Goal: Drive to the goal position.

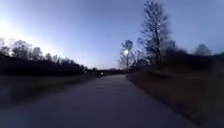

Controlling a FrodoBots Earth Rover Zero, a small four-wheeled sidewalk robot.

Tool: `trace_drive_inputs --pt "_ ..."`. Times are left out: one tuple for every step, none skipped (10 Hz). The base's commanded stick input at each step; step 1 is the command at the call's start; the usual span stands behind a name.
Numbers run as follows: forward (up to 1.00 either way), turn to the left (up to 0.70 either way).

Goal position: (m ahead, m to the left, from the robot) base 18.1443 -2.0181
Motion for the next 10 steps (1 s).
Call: trace_drive_inputs --pt "1.00 0.00" --pt "1.00 0.00" --pt "1.00 0.00" --pt "1.00 0.00" --pt "1.00 0.00" --pt "1.00 0.00" --pt "1.00 0.00" --pt "1.00 0.00" --pt "1.00 0.00" --pt "1.00 0.00"
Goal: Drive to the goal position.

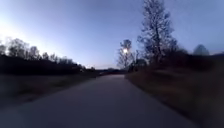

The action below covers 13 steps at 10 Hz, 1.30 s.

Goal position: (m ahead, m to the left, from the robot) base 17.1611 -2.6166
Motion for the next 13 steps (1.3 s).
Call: trace_drive_inputs --pt "1.00 0.00" --pt "1.00 0.00" --pt "1.00 0.00" --pt "1.00 0.00" --pt "1.00 0.00" --pt "1.00 0.00" --pt "1.00 0.00" --pt "1.00 0.00" --pt "1.00 0.00" --pt "1.00 0.00" --pt "1.00 0.00" --pt "1.00 0.00" --pt "1.00 0.00"
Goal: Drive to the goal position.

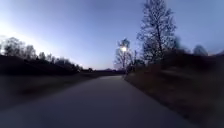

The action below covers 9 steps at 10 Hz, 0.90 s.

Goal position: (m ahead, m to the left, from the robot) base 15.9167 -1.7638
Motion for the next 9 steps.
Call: trace_drive_inputs --pt "1.00 0.00" --pt "1.00 0.00" --pt "1.00 0.00" --pt "1.00 0.00" --pt "1.00 0.05" --pt "1.00 0.23" --pt "1.00 0.40" --pt "1.00 0.29" --pt "1.00 0.04"
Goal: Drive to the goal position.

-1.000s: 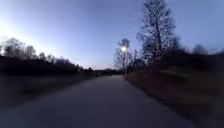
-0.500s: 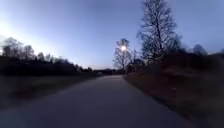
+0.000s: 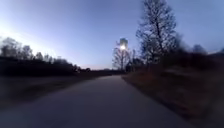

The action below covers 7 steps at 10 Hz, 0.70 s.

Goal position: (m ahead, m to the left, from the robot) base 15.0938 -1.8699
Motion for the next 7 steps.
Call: trace_drive_inputs --pt "1.00 0.00" --pt "1.00 0.00" --pt "1.00 0.00" --pt "1.00 0.00" --pt "1.00 0.00" --pt "1.00 0.00" --pt "1.00 0.00"
